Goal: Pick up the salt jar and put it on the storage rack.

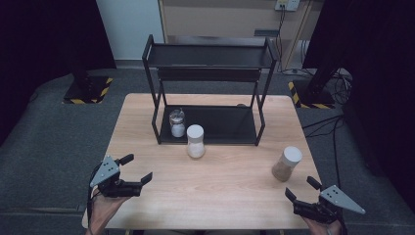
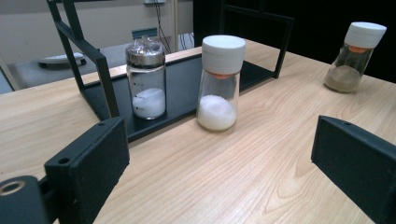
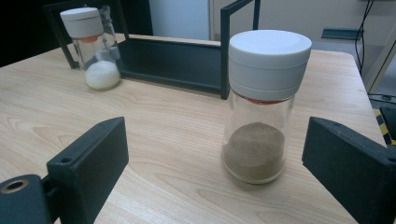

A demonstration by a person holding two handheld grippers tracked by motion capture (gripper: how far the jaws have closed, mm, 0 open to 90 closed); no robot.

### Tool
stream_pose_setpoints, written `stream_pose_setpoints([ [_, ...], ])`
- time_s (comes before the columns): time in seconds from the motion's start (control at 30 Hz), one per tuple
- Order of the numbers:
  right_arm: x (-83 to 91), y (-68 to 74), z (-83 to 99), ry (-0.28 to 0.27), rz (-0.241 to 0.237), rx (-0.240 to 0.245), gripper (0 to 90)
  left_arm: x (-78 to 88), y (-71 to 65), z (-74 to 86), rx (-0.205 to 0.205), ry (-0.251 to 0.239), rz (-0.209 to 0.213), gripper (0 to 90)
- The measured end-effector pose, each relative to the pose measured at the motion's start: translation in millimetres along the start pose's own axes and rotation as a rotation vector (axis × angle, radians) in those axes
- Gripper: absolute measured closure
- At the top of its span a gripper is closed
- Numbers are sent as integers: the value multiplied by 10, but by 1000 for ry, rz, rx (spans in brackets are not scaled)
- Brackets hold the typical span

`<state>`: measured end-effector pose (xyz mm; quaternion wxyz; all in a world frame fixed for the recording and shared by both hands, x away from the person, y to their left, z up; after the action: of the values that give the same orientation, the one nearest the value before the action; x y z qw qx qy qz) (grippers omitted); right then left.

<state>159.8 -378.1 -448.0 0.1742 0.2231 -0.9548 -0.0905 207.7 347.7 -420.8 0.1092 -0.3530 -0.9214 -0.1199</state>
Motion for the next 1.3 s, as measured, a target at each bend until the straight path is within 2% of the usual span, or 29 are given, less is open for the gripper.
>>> stream_pose_setpoints([
  [0.27, -10, 0, 1, 2, -8, -1, 58, 4, -8, 127, 18, 4, 11, 32],
  [0.63, -17, 1, 2, 2, -15, 5, 51, 45, 48, 308, 15, -33, 35, 32],
  [0.73, -18, 3, 1, 4, -15, 6, 51, 55, 63, 369, 26, -40, 37, 31],
  [0.83, -17, 1, 3, 1, -16, 6, 52, 54, 84, 408, 27, -23, 33, 28],
  [0.93, -19, 1, 3, 2, -15, 7, 52, 58, 96, 436, 33, -27, 28, 27],
  [1.17, -19, 2, 4, -1, -16, 9, 52, 61, 80, 443, 14, -5, 8, 19],
  [1.3, -19, 2, 4, -1, -17, 9, 52, 66, 76, 451, 18, -6, -4, 16],
])
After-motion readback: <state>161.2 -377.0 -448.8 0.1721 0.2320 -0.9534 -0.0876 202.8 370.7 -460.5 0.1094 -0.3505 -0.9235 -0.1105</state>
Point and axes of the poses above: each handheld gripper's, and its own axes: x roughly backward along the jaws, z roughly out of its underside, y roughly to its left, the point moved 2 cm from there along -x, roughly forward along the jaws, and after that the axes turned 11 degrees about -x, right-handed, at the moved point
